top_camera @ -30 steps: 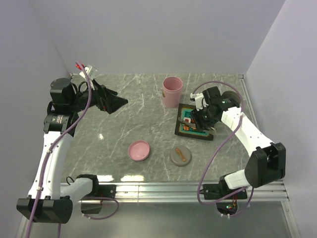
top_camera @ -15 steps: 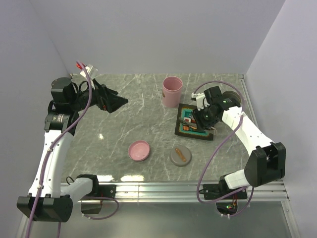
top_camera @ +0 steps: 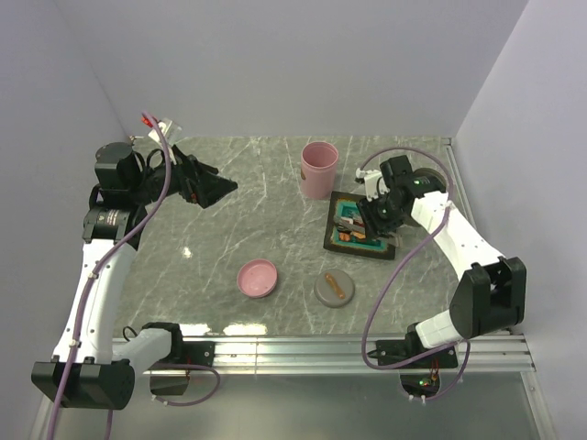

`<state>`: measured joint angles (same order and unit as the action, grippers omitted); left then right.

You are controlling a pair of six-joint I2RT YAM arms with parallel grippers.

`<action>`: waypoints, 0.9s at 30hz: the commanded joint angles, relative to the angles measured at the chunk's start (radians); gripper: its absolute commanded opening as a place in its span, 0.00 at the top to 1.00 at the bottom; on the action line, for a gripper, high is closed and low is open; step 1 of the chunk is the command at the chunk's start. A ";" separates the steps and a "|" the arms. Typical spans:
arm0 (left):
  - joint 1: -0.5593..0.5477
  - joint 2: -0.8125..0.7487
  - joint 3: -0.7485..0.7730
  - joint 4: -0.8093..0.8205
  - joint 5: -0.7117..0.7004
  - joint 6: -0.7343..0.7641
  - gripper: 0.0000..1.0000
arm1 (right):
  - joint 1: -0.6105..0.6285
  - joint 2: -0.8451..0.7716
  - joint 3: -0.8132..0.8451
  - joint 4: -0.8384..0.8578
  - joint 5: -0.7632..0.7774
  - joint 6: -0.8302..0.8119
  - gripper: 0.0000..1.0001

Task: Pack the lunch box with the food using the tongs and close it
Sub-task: Pick up the food using the clamp, then place the food into the lunch box

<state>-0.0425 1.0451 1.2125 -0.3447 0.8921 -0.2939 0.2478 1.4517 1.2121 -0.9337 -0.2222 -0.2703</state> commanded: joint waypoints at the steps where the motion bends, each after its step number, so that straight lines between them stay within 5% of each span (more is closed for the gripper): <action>1: 0.004 -0.005 0.024 0.042 -0.002 0.001 0.00 | -0.005 -0.007 0.086 0.006 -0.054 0.008 0.57; 17: 0.004 0.007 0.064 0.012 -0.004 0.022 0.01 | -0.025 -0.113 0.194 -0.065 -0.063 0.005 0.59; 27: 0.003 0.030 0.082 -0.008 -0.039 0.013 0.01 | -0.030 -0.038 0.485 -0.083 -0.137 0.037 0.59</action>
<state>-0.0425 1.0676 1.2537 -0.3595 0.8703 -0.2783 0.2241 1.3800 1.5555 -1.0401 -0.3099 -0.2535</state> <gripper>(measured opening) 0.994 0.465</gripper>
